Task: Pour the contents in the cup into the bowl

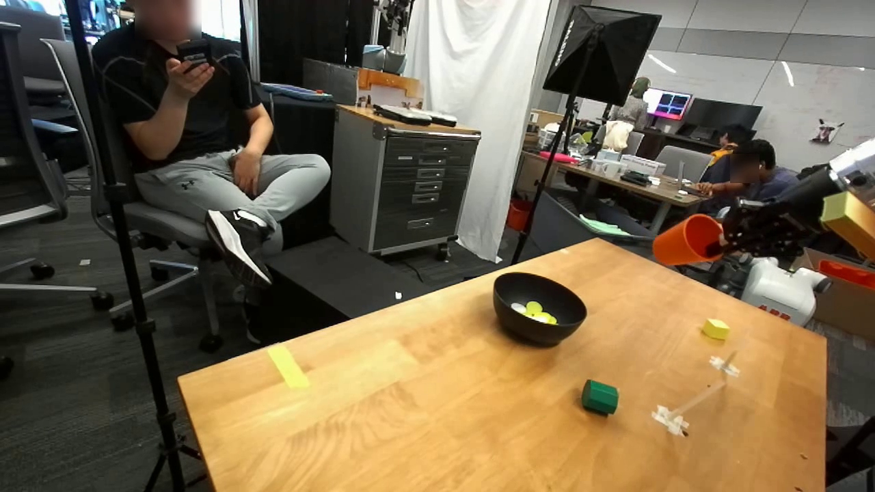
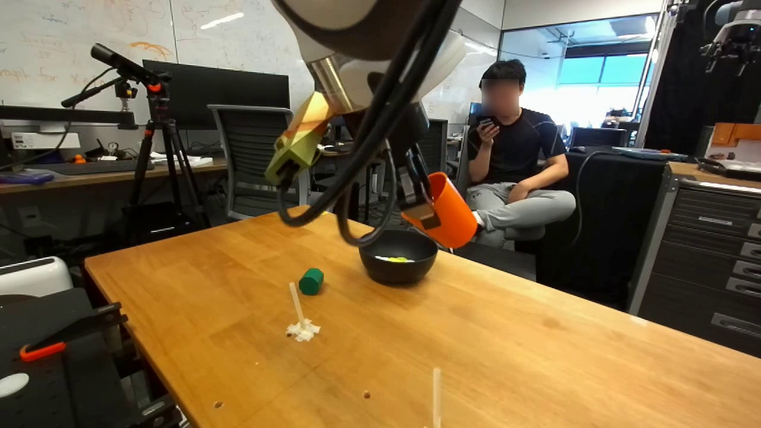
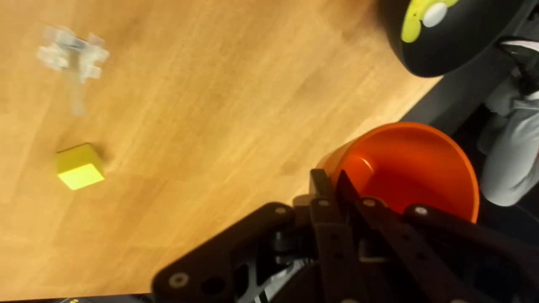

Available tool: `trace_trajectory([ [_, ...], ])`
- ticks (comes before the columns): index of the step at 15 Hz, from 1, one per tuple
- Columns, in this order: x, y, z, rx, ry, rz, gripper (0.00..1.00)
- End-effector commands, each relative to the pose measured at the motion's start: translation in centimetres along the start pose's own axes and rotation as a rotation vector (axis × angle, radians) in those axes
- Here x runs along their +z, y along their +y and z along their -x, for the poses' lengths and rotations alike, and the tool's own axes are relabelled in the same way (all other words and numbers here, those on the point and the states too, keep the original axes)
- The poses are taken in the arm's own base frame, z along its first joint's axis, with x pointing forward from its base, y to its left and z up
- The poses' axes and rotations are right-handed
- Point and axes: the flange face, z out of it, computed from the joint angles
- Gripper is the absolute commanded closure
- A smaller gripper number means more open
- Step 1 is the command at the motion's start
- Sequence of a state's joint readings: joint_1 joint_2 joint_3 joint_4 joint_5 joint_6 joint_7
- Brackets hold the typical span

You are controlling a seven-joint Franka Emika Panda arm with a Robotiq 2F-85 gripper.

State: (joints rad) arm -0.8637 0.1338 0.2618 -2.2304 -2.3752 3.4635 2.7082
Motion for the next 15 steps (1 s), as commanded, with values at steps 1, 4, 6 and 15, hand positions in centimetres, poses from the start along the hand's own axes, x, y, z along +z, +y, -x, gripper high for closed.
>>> trace_trajectory([
  [1, 0.9, 3.8, 1.0, 0.005, -0.059, 0.076, 0.98],
  [4, 2.8, 7.2, 1.3, -0.045, -0.164, 0.150, 0.98],
  [6, 3.0, 7.1, 0.5, -0.081, -0.260, 0.184, 0.97],
  [15, 1.6, -2.8, -1.6, -0.266, -0.680, 0.207, 0.98],
])
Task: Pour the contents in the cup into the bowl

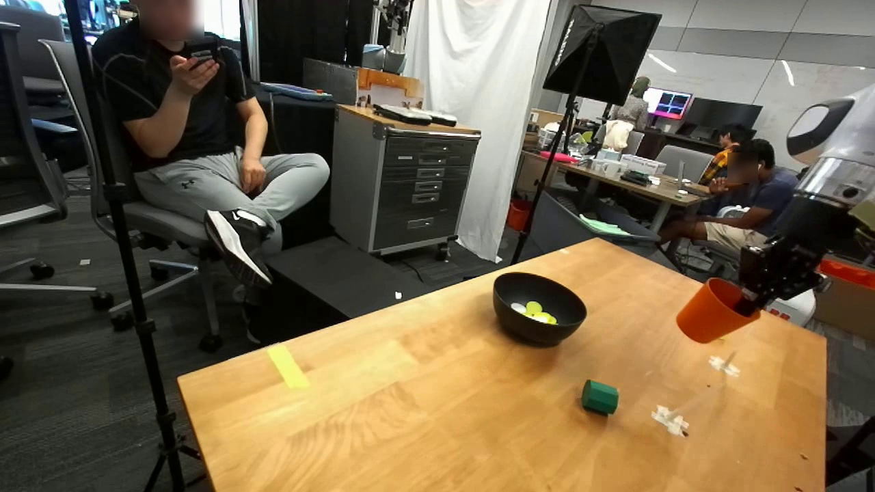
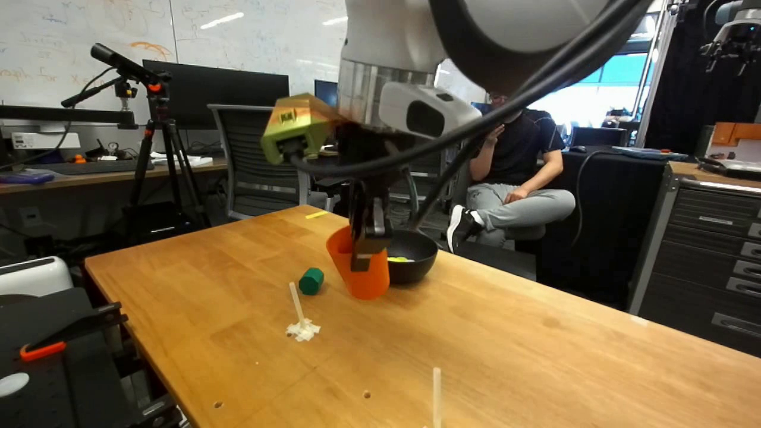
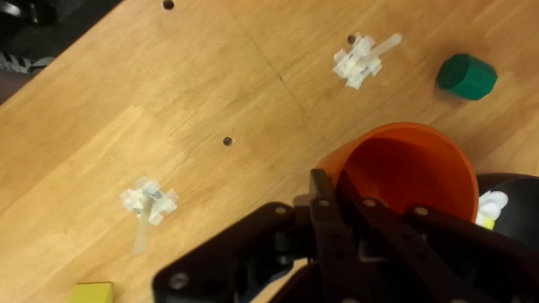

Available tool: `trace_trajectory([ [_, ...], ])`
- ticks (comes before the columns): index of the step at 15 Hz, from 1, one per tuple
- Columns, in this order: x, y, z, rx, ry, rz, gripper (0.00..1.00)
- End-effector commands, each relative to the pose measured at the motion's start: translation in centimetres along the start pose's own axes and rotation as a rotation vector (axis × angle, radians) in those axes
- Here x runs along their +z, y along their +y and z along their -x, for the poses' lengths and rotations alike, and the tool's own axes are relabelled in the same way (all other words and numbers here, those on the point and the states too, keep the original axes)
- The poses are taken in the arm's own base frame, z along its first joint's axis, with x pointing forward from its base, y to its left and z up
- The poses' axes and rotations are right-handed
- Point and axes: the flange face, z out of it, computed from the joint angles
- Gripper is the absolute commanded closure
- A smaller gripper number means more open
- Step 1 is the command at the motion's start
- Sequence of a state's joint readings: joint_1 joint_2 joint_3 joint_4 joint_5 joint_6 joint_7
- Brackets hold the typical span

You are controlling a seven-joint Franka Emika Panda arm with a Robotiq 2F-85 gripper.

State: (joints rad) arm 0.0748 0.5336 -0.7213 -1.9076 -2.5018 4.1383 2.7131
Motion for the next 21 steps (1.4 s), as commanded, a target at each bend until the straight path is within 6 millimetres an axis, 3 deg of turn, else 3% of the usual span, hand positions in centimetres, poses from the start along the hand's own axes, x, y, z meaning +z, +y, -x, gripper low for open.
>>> trace_trajectory([
  [1, -3.5, -3.5, -2.4, -0.041, -0.116, 0.063, 0.98],
  [2, -0.4, -2.0, -0.2, -0.047, -0.106, 0.063, 0.98],
  [4, 1.3, -3.7, -0.9, -0.073, -0.072, 0.096, 0.98],
  [6, 1.2, -4.4, -1.6, -0.086, -0.098, 0.121, 0.98],
  [7, 3.4, -4.6, -0.8, -0.093, -0.099, 0.130, 0.98],
  [8, 1.9, -4.9, -1.9, -0.102, -0.114, 0.146, 0.98],
  [10, 4.6, -5.0, -0.8, -0.117, -0.121, 0.155, 0.98],
  [11, 2.5, -5.3, -2.2, -0.123, -0.141, 0.165, 0.98],
  [12, 5.7, -5.1, -0.5, -0.122, -0.142, 0.167, 0.98],
  [13, 5.9, -5.0, -0.7, -0.124, -0.138, 0.169, 0.98],
  [14, 2.8, -5.4, -2.8, -0.129, -0.161, 0.177, 0.98],
  [15, 6.4, -4.9, -0.7, -0.127, -0.158, 0.170, 0.98],
  [16, 6.4, -4.9, -1.0, -0.136, -0.149, 0.174, 0.98],
  [17, 4.7, -5.6, -2.5, -0.137, -0.161, 0.184, 0.98],
  [18, 7.2, -4.8, -1.0, -0.136, -0.159, 0.184, 0.98],
  [19, 7.0, -5.0, -1.4, -0.140, -0.157, 0.186, 0.98],
  [20, 5.0, -5.8, -2.9, -0.142, -0.175, 0.195, 0.98],
  [21, 7.8, -4.8, -1.0, -0.142, -0.171, 0.192, 0.98],
])
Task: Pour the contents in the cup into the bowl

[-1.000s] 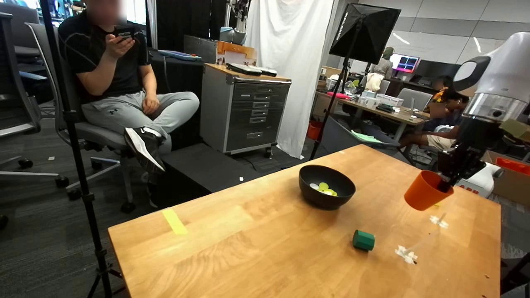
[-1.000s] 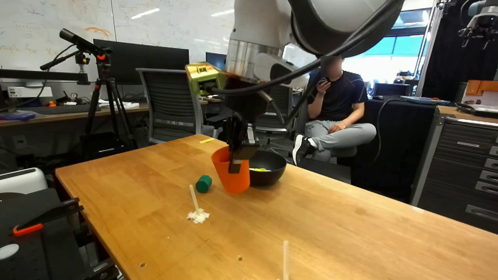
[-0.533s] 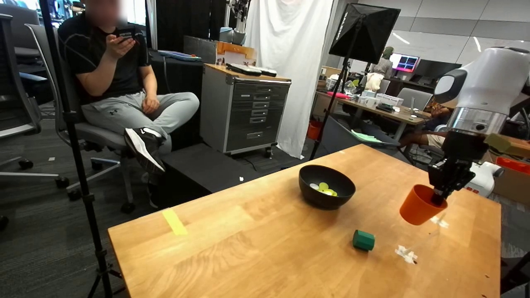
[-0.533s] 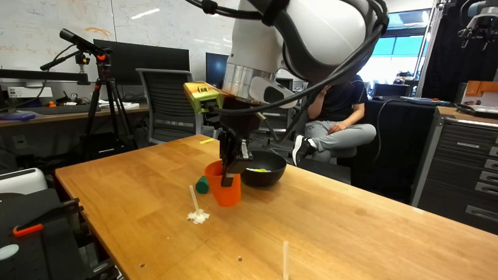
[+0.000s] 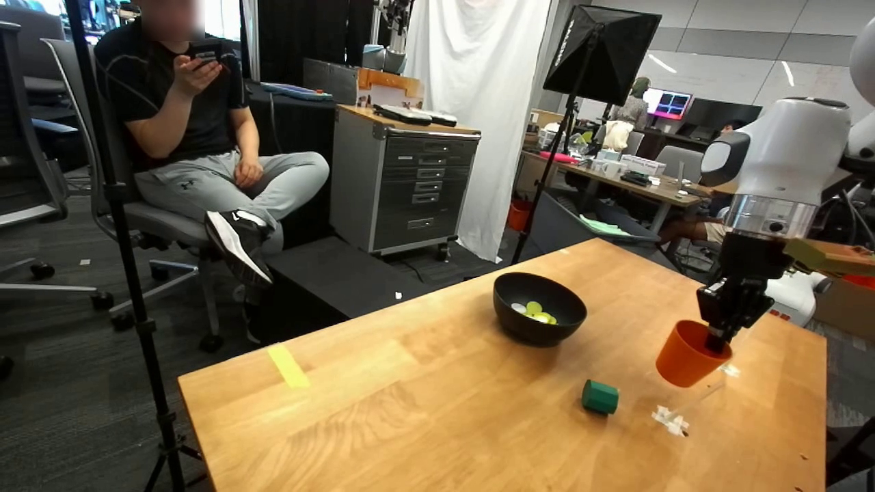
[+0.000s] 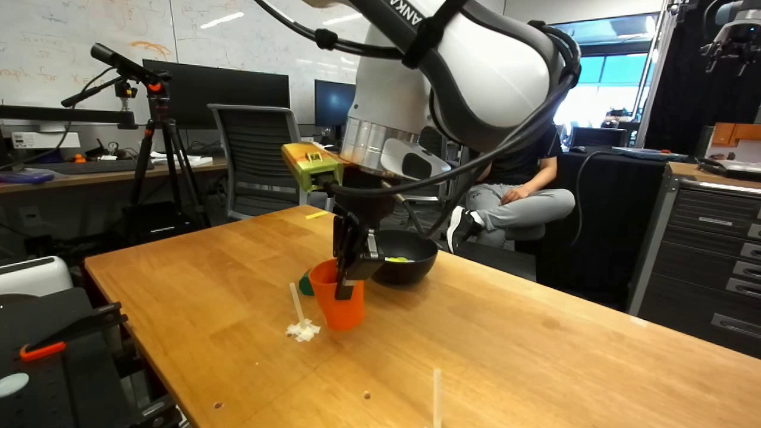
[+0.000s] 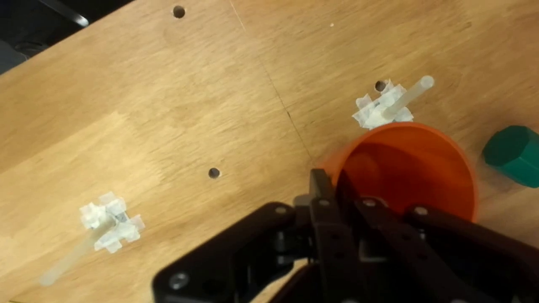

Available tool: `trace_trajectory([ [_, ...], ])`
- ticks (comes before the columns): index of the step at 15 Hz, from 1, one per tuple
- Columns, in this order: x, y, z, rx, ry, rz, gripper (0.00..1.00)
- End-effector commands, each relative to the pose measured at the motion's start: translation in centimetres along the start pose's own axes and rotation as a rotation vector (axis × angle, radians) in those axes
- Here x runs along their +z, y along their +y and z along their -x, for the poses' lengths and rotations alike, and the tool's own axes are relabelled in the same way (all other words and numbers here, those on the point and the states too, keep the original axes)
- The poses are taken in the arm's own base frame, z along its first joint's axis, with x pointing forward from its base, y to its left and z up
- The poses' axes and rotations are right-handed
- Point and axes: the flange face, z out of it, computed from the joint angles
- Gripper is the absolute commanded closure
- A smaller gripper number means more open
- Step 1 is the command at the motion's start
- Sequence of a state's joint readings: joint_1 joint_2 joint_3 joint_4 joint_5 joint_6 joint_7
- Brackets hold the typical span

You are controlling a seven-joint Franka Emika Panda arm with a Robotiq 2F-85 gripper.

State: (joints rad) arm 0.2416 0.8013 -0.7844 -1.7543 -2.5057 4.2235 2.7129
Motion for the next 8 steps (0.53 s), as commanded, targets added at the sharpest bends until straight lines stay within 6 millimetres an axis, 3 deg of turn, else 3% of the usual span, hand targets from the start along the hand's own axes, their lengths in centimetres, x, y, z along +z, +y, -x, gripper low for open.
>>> trace_trajectory([
  [1, 1.0, -0.2, -0.1, 0.006, -0.016, 0.013, 0.98],
  [2, -1.5, -0.5, -1.7, 0.005, -0.031, 0.020, 0.98],
  [3, 1.5, -0.2, -0.1, 0.006, -0.028, 0.015, 0.98],
  [4, 1.6, -0.3, -0.4, 0.001, -0.023, 0.020, 0.98],
  [5, -1.0, -0.5, -2.0, 0.002, -0.041, 0.031, 0.98],
  [6, 2.2, -0.2, -0.4, 0.004, -0.037, 0.025, 0.98],
  [7, 2.3, -0.2, -0.6, 0.002, -0.031, 0.032, 0.98],
  [8, -0.4, -0.2, -2.3, 0.003, -0.047, 0.042, 0.98],
])
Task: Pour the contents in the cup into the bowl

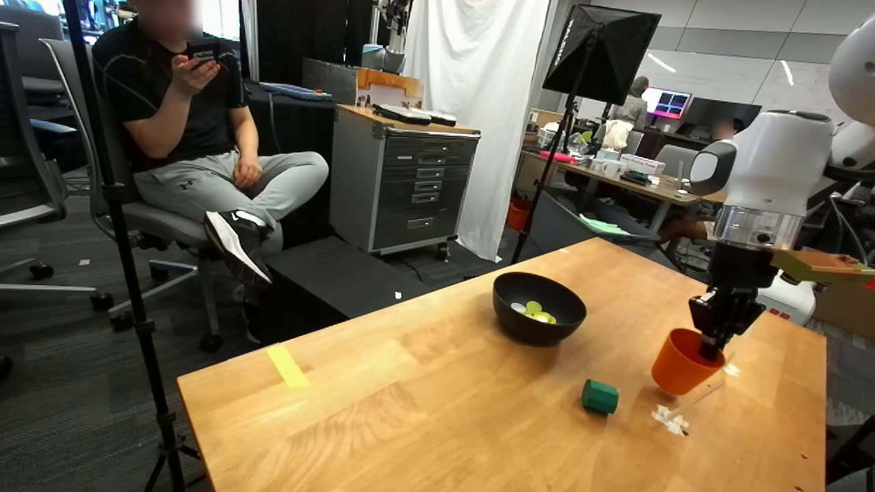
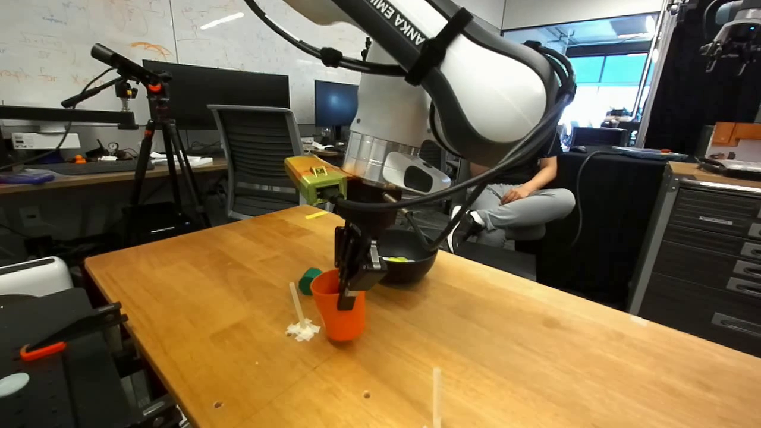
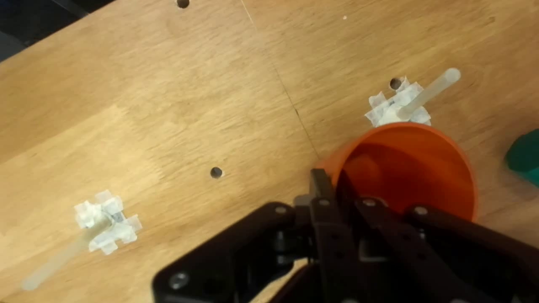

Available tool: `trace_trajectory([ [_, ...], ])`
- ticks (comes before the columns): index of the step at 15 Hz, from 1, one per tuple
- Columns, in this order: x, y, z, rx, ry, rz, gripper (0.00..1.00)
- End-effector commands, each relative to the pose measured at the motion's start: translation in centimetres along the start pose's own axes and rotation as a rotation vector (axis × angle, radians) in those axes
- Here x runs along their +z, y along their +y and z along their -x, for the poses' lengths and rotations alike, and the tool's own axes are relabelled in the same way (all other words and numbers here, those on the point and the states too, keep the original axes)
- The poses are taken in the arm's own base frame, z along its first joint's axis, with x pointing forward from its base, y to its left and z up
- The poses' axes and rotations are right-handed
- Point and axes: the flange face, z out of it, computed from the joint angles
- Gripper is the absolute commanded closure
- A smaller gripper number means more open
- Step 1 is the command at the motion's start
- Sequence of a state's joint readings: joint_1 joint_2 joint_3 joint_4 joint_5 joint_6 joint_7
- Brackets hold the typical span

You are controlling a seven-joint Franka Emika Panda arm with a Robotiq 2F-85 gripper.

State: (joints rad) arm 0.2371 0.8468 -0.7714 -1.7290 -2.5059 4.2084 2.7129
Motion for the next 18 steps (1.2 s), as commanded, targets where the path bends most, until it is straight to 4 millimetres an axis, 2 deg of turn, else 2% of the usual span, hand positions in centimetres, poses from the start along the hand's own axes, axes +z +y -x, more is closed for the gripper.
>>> trace_trajectory([
  [1, 1.2, 0.0, 0.1, 0.019, -0.036, 0.014, 0.98],
  [2, 1.3, 0.1, -0.2, 0.018, -0.031, 0.018, 0.98],
  [3, -1.9, 0.3, -1.9, 0.016, -0.052, 0.027, 0.98],
  [4, 1.7, 0.2, -0.1, 0.023, -0.048, 0.022, 0.98],
  [5, 1.7, 0.2, -0.3, 0.022, -0.041, 0.029, 0.98],
  [6, -0.1, 0.5, -1.5, 0.024, -0.052, 0.036, 0.98],
  [7, 1.9, 0.4, -0.3, 0.030, -0.046, 0.030, 0.98],
  [12, 1.9, 0.5, -0.4, 0.032, -0.044, 0.031, 0.94],
  [14, 1.9, 0.5, -0.4, 0.032, -0.045, 0.029, 0.88],
  [16, 1.2, 0.7, -0.8, 0.034, -0.052, 0.029, 0.73],
  [18, 1.5, 0.8, -0.7, 0.035, -0.054, 0.030, 0.58],
])
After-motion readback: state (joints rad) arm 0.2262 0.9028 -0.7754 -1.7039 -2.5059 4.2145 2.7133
